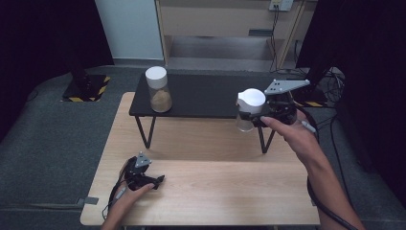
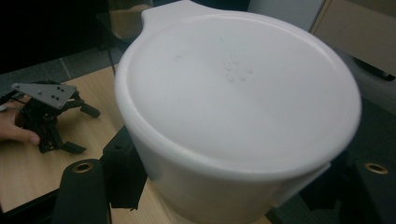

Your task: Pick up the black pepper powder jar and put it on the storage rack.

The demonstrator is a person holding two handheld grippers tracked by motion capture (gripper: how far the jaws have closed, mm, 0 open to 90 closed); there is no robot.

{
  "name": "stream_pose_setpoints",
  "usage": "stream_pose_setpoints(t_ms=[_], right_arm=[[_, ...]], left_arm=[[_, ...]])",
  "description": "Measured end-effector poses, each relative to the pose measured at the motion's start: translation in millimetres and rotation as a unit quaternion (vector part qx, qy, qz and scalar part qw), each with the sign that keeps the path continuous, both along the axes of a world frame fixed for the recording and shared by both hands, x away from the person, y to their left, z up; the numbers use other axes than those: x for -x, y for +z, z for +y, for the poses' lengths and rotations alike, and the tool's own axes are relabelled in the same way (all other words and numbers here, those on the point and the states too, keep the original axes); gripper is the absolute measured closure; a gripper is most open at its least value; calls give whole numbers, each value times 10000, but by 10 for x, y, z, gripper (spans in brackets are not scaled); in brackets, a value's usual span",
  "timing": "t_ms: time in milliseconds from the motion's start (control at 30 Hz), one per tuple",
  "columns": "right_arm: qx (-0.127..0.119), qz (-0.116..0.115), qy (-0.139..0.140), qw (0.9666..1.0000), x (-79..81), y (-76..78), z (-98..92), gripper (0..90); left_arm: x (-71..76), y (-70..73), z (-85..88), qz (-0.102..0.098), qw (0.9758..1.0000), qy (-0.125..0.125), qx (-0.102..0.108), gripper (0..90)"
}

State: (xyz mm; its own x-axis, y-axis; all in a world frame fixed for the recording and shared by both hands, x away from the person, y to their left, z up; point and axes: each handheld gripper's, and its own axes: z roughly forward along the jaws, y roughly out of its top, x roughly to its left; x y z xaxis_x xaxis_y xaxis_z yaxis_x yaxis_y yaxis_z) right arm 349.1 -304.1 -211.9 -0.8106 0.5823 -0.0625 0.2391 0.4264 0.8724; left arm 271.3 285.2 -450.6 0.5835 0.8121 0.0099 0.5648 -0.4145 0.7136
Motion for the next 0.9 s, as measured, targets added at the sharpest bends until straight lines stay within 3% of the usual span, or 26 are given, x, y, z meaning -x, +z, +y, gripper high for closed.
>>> stream_pose_setpoints(t_ms=[400, 900], right_arm=[[-6, -61, -213, 9998, -181, 162, 54, 314], [63, 3, -306, 9995, -375, 172, 157, 314]], left_arm=[[1, -1, -1, -3, 10000, 3, 1, 0], [1, -1, -1, -4, 10000, 3, -1, 0]])
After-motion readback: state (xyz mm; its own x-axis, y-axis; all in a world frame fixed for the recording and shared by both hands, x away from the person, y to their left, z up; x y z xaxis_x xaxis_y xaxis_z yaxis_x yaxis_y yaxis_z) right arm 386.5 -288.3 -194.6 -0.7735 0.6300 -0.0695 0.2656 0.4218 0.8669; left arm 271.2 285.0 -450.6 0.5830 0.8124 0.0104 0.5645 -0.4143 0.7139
